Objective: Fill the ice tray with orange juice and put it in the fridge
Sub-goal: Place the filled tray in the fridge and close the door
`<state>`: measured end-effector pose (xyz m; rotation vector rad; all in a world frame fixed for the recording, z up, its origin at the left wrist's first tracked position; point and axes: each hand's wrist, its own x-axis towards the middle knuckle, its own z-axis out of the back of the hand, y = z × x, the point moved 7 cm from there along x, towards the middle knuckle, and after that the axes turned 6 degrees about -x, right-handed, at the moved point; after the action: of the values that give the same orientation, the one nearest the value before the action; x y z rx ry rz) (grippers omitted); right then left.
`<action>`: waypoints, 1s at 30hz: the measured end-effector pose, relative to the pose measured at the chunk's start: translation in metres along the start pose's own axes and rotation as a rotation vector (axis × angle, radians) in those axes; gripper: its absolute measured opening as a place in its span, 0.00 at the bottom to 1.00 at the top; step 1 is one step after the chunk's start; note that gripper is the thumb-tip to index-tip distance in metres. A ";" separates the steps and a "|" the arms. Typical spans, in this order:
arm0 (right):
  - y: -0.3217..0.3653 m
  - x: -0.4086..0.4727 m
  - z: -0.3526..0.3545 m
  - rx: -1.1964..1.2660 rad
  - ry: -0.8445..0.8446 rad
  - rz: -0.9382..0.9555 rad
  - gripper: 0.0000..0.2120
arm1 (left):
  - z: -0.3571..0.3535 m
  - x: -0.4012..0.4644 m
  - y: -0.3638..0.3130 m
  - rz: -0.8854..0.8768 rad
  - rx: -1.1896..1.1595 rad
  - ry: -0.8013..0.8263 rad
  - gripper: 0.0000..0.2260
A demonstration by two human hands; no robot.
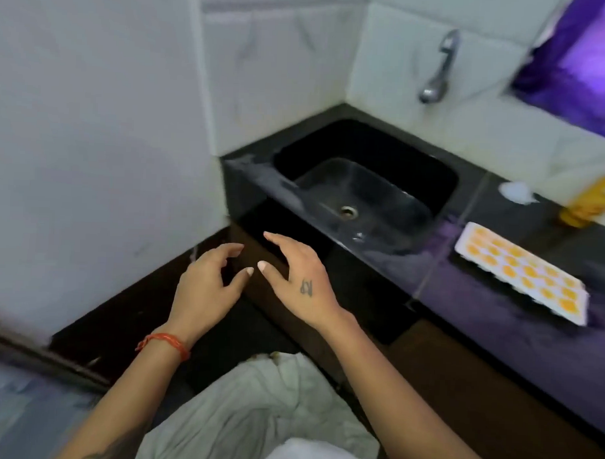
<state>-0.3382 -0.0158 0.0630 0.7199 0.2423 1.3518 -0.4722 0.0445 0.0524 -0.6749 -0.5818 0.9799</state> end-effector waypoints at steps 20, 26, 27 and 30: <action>-0.357 -0.169 0.279 -0.420 -0.455 -0.979 0.29 | -0.341 0.087 -0.228 -0.397 0.492 0.516 0.36; -0.406 -0.201 0.292 -0.282 -0.338 -1.301 0.29 | -0.398 0.106 -0.233 -0.425 0.558 0.642 0.36; -0.411 -0.204 0.293 -0.257 -0.319 -1.323 0.28 | -0.403 0.110 -0.235 -0.417 0.516 0.634 0.35; -0.425 -0.208 0.294 -0.179 -0.330 -1.369 0.23 | -0.407 0.123 -0.244 -0.387 0.307 0.538 0.29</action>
<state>0.1169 -0.3277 -0.0161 0.4273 0.2606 -0.0525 0.0048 -0.0424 -0.0176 -0.4956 -0.0733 0.4773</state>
